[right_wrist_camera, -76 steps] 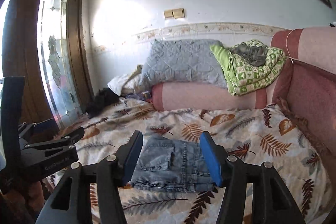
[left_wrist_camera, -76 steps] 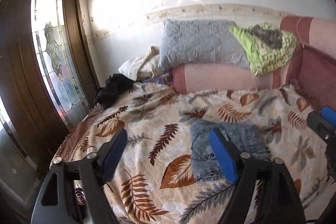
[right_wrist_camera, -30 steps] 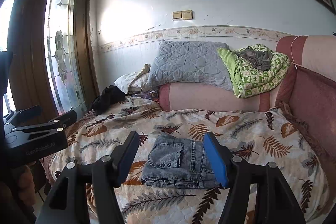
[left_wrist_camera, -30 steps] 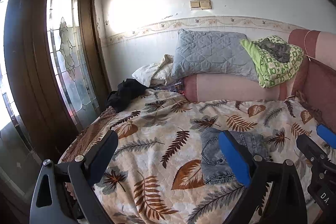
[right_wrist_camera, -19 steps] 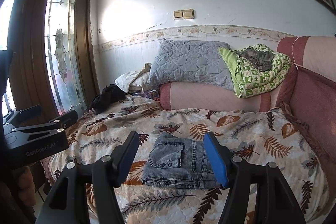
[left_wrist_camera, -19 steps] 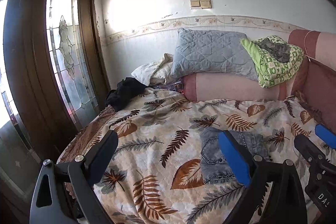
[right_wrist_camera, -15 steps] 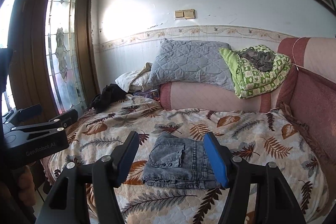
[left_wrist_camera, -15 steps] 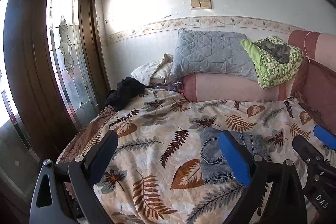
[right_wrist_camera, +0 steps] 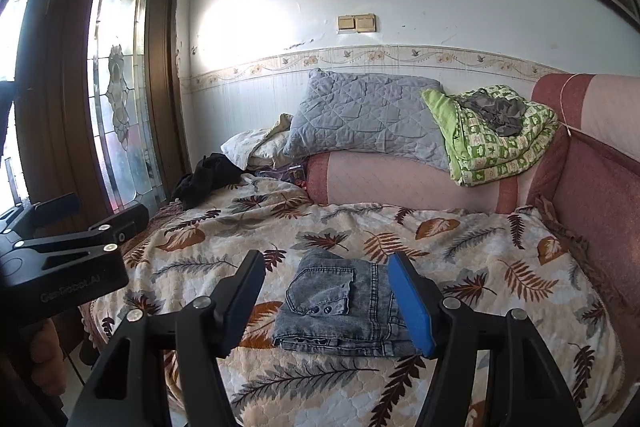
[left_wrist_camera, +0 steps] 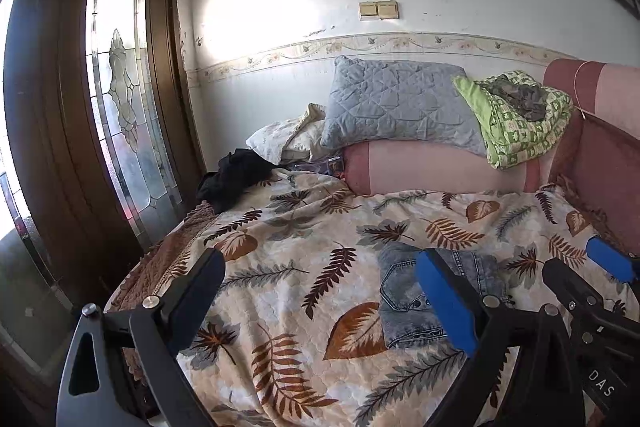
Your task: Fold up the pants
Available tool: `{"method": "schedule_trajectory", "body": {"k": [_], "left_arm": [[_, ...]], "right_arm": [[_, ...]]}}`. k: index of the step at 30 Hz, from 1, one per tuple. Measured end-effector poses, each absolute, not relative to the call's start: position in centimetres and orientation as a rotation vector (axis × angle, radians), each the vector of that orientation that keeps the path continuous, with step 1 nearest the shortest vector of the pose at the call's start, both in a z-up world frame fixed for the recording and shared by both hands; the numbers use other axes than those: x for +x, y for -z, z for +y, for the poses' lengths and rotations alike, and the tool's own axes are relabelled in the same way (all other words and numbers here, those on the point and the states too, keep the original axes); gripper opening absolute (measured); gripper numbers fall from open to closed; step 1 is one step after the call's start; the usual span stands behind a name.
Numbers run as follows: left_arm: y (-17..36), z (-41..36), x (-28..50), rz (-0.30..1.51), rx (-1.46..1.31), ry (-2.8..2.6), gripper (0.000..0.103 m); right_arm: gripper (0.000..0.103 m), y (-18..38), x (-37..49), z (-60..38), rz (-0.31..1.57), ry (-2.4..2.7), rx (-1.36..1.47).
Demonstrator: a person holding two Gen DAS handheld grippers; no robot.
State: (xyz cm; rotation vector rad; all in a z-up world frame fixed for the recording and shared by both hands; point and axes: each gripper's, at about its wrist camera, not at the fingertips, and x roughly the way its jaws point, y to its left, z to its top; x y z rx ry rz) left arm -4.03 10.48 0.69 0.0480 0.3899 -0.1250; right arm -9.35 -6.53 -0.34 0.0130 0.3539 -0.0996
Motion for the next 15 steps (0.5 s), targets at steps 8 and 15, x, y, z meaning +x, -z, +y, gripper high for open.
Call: {"method": "schedule_trajectory", "body": {"k": [8, 15], "left_arm": [[-0.5, 11.1, -4.1, 0.389, 0.029, 0.123, 0.097], [-0.2, 11.6, -3.7, 0.407, 0.017, 0.130, 0.097]], "right_arm": [[0.068, 0.6, -9.1, -6.6, 0.366, 0.093, 0.004], [0.068, 0.6, -9.0, -6.3, 0.372, 0.086, -0.007]]}}
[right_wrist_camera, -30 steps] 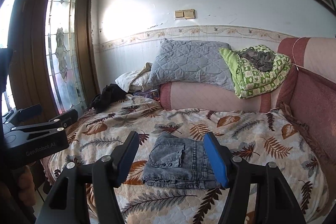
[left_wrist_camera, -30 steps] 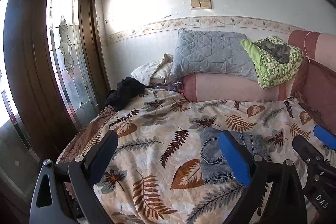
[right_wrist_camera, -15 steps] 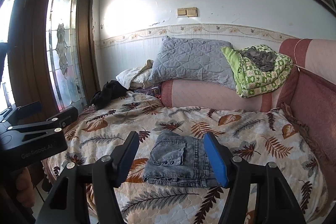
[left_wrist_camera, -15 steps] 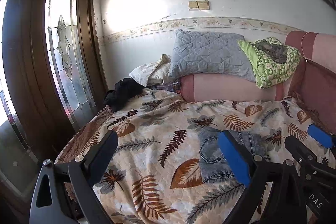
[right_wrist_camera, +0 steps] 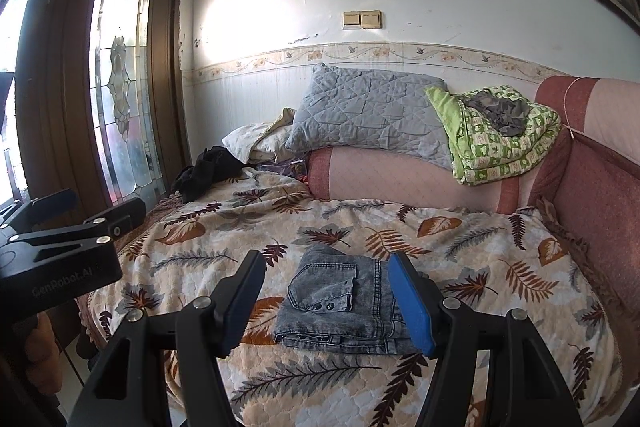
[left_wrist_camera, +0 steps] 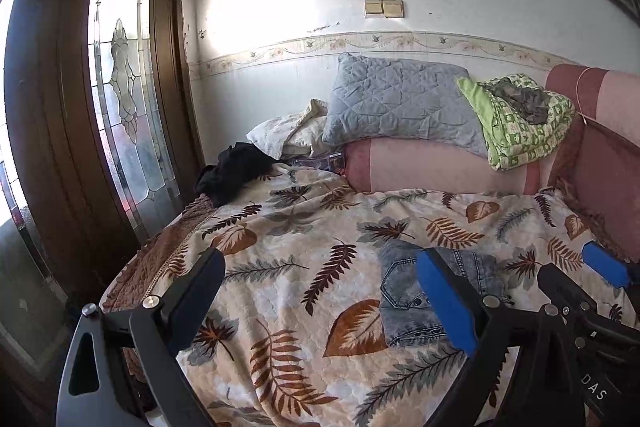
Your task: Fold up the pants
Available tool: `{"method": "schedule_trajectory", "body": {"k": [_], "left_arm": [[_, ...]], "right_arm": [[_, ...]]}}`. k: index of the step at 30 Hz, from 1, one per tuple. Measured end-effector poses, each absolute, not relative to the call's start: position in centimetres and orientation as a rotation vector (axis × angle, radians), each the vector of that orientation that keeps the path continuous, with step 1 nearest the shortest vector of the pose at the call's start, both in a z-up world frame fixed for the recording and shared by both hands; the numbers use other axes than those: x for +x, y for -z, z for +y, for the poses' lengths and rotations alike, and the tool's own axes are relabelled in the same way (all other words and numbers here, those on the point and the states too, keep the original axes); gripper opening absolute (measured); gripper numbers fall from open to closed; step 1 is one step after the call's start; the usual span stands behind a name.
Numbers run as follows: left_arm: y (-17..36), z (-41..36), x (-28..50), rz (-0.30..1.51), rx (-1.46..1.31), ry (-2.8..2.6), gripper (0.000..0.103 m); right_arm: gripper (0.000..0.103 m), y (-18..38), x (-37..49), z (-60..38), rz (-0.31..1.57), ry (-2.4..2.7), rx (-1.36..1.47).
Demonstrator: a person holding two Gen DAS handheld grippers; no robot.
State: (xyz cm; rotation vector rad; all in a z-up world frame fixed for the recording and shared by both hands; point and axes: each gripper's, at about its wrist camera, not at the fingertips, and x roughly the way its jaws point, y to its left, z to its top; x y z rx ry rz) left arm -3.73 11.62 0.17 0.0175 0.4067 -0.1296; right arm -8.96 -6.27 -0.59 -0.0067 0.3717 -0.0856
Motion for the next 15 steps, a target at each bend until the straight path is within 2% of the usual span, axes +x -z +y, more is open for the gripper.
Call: {"method": "schedule_trajectory", "body": {"k": [15], "left_arm": [[0.16, 11.90, -3.70, 0.418, 0.015, 0.141, 0.097]], "right_arm": [[0.068, 0.82, -8.57, -5.97, 0.388, 0.071, -0.022]]}}
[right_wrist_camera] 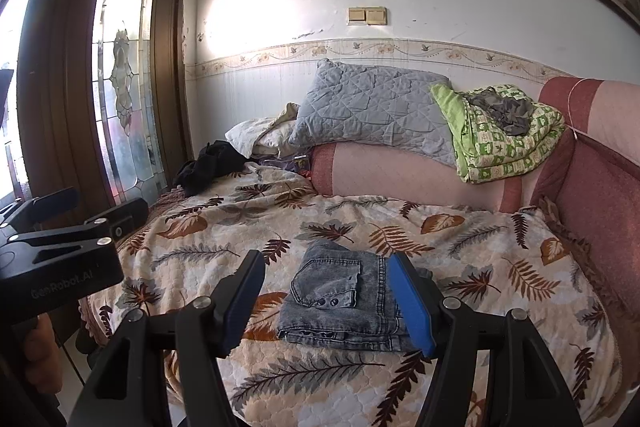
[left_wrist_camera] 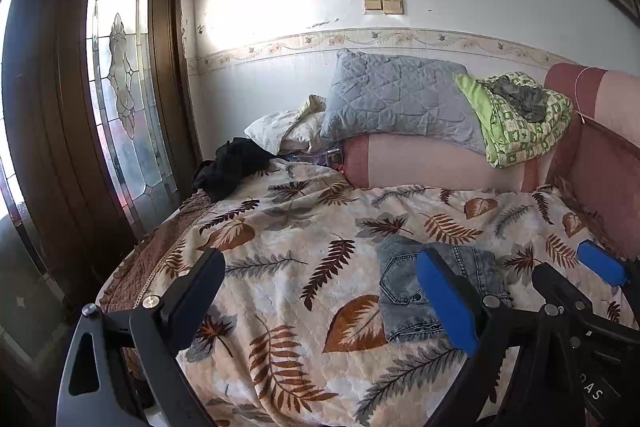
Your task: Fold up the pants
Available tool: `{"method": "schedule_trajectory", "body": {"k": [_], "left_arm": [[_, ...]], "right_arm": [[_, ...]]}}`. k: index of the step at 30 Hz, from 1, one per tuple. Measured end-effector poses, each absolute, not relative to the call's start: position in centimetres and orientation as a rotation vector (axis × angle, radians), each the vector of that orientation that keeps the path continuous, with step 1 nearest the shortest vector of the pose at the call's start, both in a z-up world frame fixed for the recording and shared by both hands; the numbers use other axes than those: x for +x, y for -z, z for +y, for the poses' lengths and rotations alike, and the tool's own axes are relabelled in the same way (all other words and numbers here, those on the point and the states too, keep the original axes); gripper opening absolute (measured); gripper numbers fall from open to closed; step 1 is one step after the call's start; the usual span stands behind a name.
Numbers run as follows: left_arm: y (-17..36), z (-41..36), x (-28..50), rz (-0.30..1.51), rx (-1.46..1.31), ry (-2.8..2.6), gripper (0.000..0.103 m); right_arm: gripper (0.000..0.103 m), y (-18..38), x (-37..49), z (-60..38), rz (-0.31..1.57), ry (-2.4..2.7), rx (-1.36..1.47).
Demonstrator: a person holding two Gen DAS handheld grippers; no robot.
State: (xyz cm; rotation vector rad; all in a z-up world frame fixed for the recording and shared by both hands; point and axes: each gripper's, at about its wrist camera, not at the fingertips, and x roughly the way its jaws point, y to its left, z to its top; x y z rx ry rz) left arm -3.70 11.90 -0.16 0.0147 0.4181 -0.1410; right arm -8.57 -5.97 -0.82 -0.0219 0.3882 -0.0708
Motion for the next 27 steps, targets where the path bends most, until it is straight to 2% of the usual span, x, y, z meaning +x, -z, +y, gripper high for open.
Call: {"method": "schedule_trajectory", "body": {"k": [27], "left_arm": [[-0.2, 12.0, -4.8, 0.401, 0.014, 0.173, 0.097]], "right_arm": [[0.068, 0.5, -8.4, -5.6, 0.384, 0.053, -0.048]]}}
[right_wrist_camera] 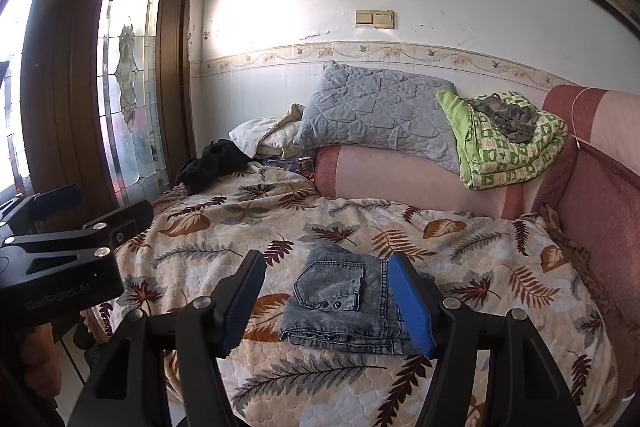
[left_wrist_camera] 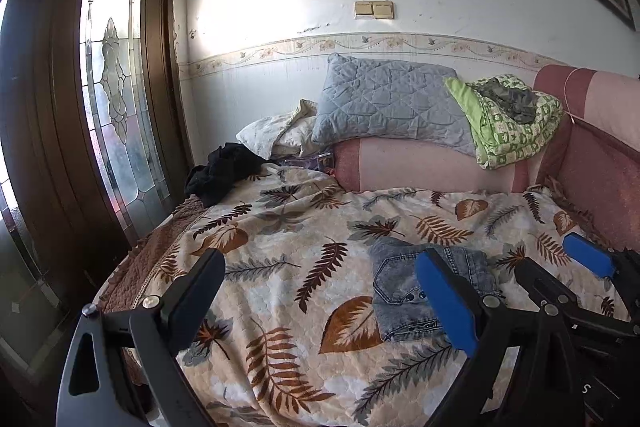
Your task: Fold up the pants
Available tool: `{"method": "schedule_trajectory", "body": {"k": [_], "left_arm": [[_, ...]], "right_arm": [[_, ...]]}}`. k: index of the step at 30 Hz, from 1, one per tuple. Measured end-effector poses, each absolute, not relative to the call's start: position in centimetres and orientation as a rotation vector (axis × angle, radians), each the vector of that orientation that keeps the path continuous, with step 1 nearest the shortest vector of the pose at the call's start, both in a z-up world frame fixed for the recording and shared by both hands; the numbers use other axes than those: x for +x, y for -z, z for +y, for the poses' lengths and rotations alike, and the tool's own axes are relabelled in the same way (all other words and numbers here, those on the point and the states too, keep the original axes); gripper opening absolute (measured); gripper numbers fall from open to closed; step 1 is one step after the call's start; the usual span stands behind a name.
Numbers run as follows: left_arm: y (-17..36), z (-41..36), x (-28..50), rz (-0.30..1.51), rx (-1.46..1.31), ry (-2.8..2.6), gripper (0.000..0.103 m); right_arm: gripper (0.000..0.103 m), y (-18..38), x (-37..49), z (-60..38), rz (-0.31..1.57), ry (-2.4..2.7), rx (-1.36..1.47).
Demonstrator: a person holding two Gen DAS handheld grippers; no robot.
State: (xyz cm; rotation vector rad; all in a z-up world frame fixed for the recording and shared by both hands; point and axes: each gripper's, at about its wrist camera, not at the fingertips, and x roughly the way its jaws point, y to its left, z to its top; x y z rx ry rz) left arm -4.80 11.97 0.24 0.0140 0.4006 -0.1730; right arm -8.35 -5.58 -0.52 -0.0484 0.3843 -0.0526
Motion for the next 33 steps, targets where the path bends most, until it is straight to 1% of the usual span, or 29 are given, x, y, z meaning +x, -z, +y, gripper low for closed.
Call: {"method": "schedule_trajectory", "body": {"k": [33], "left_arm": [[-0.28, 11.79, -5.17, 0.398, 0.020, 0.224, 0.097]], "right_arm": [[0.068, 0.37, -8.11, -6.43, 0.389, 0.058, -0.049]]}}
